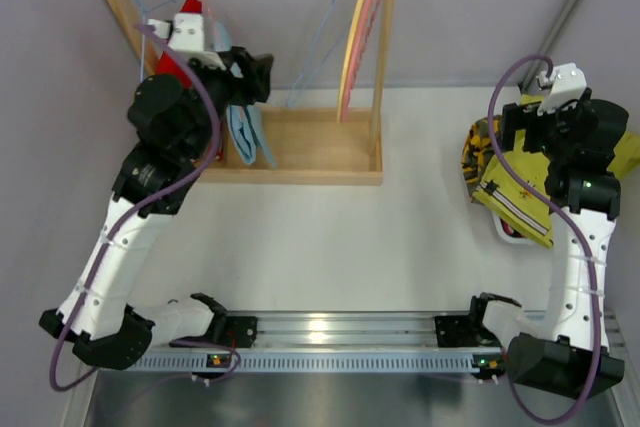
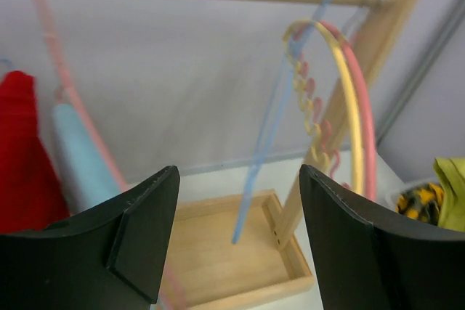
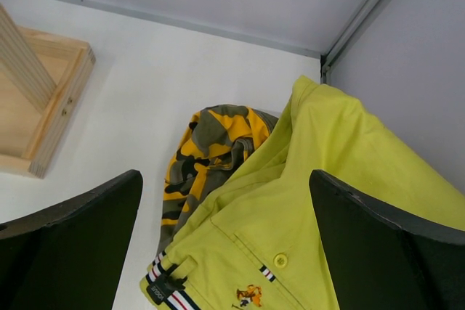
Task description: Remove the trousers from the hanger
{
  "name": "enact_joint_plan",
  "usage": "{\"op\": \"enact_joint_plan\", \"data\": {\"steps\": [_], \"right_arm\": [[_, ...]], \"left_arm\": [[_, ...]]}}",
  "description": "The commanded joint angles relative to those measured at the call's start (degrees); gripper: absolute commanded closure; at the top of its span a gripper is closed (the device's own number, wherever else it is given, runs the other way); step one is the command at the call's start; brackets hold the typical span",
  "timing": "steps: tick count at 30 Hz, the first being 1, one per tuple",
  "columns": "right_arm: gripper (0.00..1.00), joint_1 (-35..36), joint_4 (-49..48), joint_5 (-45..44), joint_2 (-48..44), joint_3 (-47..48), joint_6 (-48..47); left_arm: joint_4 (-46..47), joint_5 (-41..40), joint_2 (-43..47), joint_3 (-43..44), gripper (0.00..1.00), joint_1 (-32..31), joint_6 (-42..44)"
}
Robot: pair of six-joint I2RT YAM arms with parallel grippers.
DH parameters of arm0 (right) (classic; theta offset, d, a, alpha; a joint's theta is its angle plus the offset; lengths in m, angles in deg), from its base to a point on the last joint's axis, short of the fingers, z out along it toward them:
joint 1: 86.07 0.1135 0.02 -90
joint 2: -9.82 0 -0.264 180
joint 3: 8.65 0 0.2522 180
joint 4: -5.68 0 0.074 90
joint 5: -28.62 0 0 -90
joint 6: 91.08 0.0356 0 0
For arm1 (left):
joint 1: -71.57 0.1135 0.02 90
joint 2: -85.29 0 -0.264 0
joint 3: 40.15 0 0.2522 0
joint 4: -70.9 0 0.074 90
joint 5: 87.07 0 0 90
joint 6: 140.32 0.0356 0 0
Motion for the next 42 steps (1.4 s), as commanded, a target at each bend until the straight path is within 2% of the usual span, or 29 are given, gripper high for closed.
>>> {"op": "enact_joint_plan", "data": {"steps": [1,5,8,16,23,36,39,42], "right_arm": [[0.01,-0.88,0.59,1.64,-2.03,-0.81,0.43],[0.01,-0.80,1.03,2.26,-1.42,-0.03,0.95],[0.01,-0.88,1.29,2.61,-1.15,0.59,1.48],[0.00,-0.88,1.03,2.61,-2.20,-1.25,1.05],[0.01,-0.80,0.59,2.44,-2.74,-3.45,-0.18],[0.01,-0.80,-0.29,2.26,-3.35,-5.21,-0.80],[0.01,-0.80,-0.64,2.08,-3.53,-5.65,-1.06],[0.01,-0.80,-0.73,2.17,-3.35,-5.82,-0.89]], "left_arm": [[0.62,0.29,4.25,1.20,0.27,8.25,-6.01],[-1.14,-2.33,5.92,1.38,0.28,15.63,-8.92],[-1.14,-5.50,6.10,-0.63,0.28,16.97,-7.87],[-1.23,-9.11,-0.12,0.05,0.30,17.06,-5.32],[-1.14,-7.35,-6.81,5.33,0.30,17.06,-7.78],[0.70,-14.64,-21.83,14.21,0.31,18.11,-5.41],[1.67,-15.44,-23.51,15.96,0.34,18.38,-4.70],[1.76,-15.44,-24.92,17.55,0.43,19.08,-4.97]]}}
